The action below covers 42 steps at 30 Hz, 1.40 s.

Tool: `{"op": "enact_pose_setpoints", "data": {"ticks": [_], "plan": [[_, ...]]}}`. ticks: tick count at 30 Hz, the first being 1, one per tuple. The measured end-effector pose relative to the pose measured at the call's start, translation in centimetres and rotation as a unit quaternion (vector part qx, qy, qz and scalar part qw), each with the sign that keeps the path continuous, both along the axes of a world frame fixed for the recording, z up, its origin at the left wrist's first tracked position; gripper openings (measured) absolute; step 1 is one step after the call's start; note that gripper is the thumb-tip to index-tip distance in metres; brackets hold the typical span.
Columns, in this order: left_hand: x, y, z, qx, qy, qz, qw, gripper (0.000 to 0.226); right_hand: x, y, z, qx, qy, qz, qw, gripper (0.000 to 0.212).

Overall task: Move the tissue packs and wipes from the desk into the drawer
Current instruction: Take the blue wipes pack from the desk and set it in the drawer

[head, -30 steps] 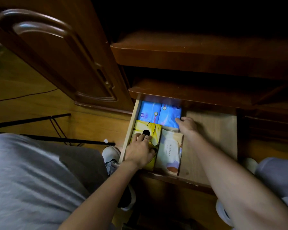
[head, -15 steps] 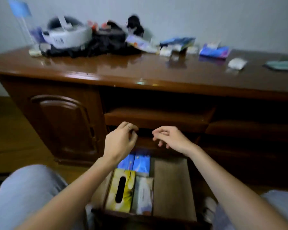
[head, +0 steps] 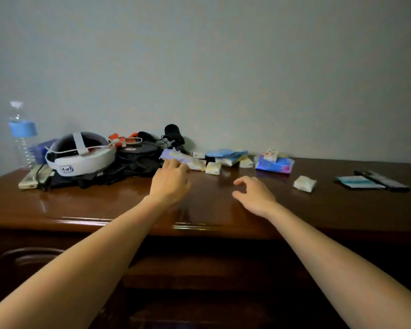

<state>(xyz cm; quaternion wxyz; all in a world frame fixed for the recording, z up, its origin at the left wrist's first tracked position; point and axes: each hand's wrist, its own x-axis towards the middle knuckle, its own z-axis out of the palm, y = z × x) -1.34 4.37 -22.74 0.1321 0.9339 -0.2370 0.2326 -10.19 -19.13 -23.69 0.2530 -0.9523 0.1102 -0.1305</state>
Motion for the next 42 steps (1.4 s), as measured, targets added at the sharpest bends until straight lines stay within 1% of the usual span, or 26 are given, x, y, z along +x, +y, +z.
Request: {"op": "enact_pose_setpoints", "data": {"ticks": [3,4,6,7,9,11,12,14,15,17,19,21,24,26,28,29,31,32,33,35,36,37,38,39,41,42], "plan": [[5.0,-1.5,0.0,0.121,-0.045,0.027,0.991,0.05,5.1,-0.4,0.6,-0.111,-0.021,-0.041,0.993,0.033],[6.8,-2.1,0.2,0.151,-0.061,0.03,0.986,0.05,6.8,-0.6,1.1,-0.159,-0.034,-0.059,0.985,0.03],[10.2,-3.3,0.7,0.22,-0.08,0.038,0.971,0.042,10.4,-1.4,2.1,-0.259,-0.039,-0.075,0.962,0.03],[11.9,-4.0,0.8,0.259,-0.072,0.043,0.962,0.039,12.1,-1.8,2.4,-0.296,-0.028,-0.073,0.952,0.031],[14.5,-5.1,0.2,0.316,-0.017,0.053,0.947,0.04,15.4,-2.5,2.6,-0.333,0.017,-0.069,0.94,0.038],[16.0,-5.7,-1.0,0.34,0.033,0.057,0.938,0.042,17.6,-2.8,1.8,-0.338,0.067,-0.07,0.936,0.045],[16.4,-5.8,-1.6,0.342,0.034,0.053,0.937,0.042,18.1,-2.8,1.1,-0.332,0.079,-0.073,0.937,0.048],[16.8,-5.7,-2.2,0.328,0.011,0.045,0.944,0.044,18.2,-2.5,-0.3,-0.306,0.075,-0.079,0.946,0.053],[16.8,-5.6,-2.3,0.322,-0.004,0.045,0.946,0.047,17.9,-2.3,-0.9,-0.29,0.057,-0.082,0.952,0.054],[16.4,-5.0,-2.1,0.297,-0.025,0.052,0.953,0.055,16.8,-2.0,-0.8,-0.258,-0.004,-0.098,0.961,0.057],[15.3,-4.5,-1.7,0.239,-0.042,0.056,0.968,0.063,15.0,-1.6,0.5,-0.23,-0.072,-0.121,0.963,0.065],[13.2,-4.0,-1.0,0.166,-0.086,0.056,0.981,0.068,12.6,-0.9,2.1,-0.211,-0.163,-0.136,0.954,0.066],[9.0,-3.2,0.9,0.015,-0.151,0.008,0.988,0.067,7.6,0.8,3.8,-0.188,-0.329,-0.145,0.914,0.056],[5.3,-2.7,2.3,-0.091,-0.197,-0.047,0.975,0.072,3.7,1.8,3.6,-0.161,-0.422,-0.153,0.879,0.046],[0.6,-2.2,3.0,-0.193,-0.191,-0.089,0.958,0.069,-0.1,2.4,2.6,-0.111,-0.504,-0.148,0.844,0.036],[-1.9,-1.9,2.7,-0.218,-0.174,-0.095,0.956,0.064,-2.1,2.7,1.8,-0.096,-0.539,-0.134,0.826,0.029],[-7.0,-1.6,1.0,-0.224,-0.152,-0.102,0.957,0.059,-6.1,3.7,-0.4,-0.098,-0.586,-0.092,0.799,0.02],[-9.5,-1.6,-0.2,-0.223,-0.141,-0.113,0.958,0.059,-8.1,4.3,-1.7,-0.095,-0.595,-0.057,0.796,0.021],[-12.0,-1.7,-1.5,-0.225,-0.136,-0.124,0.957,0.059,-10.1,5.0,-3.1,-0.07,-0.589,-0.023,0.805,0.028],[-16.7,-1.5,-4.4,-0.225,-0.15,-0.145,0.952,0.06,-14.2,6.2,-6.5,0.009,-0.542,0.021,0.84,0.047],[-18.7,-1.4,-5.9,-0.224,-0.151,-0.15,0.951,0.061,-16.2,6.6,-8.2,0.025,-0.515,0.026,0.857,0.05],[-20.3,-1.2,-7.3,-0.232,-0.137,-0.151,0.951,0.063,-18.1,6.8,-9.9,0.012,-0.49,0.029,0.871,0.05],[-21.8,-0.9,-8.8,-0.243,-0.116,-0.146,0.952,0.063,-20.0,6.7,-11.8,-0.034,-0.465,0.034,0.884,0.047],[-23.2,-0.5,-10.5,-0.248,-0.092,-0.143,0.954,0.062,-21.7,6.5,-13.6,-0.101,-0.435,0.047,0.894,0.044],[-25.4,0.3,-14.4,-0.21,-0.063,-0.154,0.963,0.055,-24.5,6.2,-17.1,-0.21,-0.353,0.074,0.909,0.043],[-26.3,0.8,-16.7,-0.178,-0.049,-0.153,0.971,0.051,-25.5,6.2,-18.9,-0.229,-0.299,0.08,0.923,0.046]]}}
